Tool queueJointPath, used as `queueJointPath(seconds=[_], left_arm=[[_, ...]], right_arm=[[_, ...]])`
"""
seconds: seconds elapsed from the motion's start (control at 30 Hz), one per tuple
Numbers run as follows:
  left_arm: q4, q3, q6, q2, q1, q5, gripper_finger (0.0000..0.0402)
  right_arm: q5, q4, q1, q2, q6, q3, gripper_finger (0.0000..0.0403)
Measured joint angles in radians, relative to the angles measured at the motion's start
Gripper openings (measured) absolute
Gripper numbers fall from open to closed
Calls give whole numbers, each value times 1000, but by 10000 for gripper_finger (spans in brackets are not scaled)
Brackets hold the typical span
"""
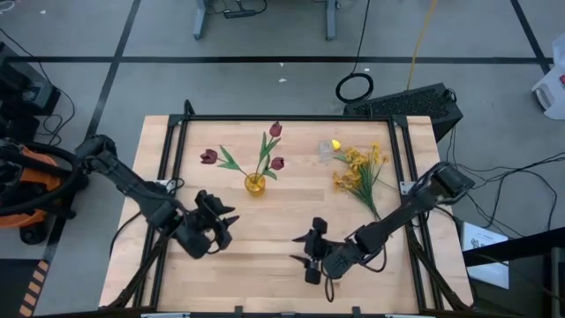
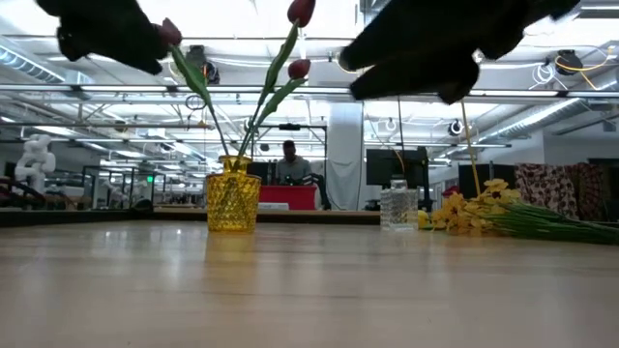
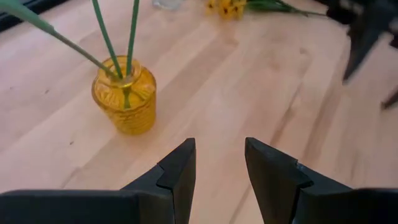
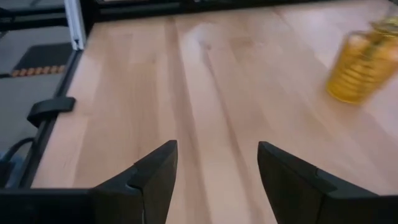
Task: Sort flowers into vase by color
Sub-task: Put the yellow flowers into the transparent vase
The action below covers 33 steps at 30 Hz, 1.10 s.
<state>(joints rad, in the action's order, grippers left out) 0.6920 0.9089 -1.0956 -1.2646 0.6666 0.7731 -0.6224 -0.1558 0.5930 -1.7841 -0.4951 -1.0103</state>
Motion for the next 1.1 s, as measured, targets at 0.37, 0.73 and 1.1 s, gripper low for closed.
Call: queueJointPath(seconds=[0.37,0.73,1.1], left_arm=[[-138,0,-47,-132,97,141,144],[-295,0,-40,-275,78,144,144],[-356,0,-23,-281,73,125,144]], right_arm=[[-2,544,-26,242,-131,0,215],[136,1161,-90,320,-580,0,215],[101,1489,-122,320,-881,25,207]])
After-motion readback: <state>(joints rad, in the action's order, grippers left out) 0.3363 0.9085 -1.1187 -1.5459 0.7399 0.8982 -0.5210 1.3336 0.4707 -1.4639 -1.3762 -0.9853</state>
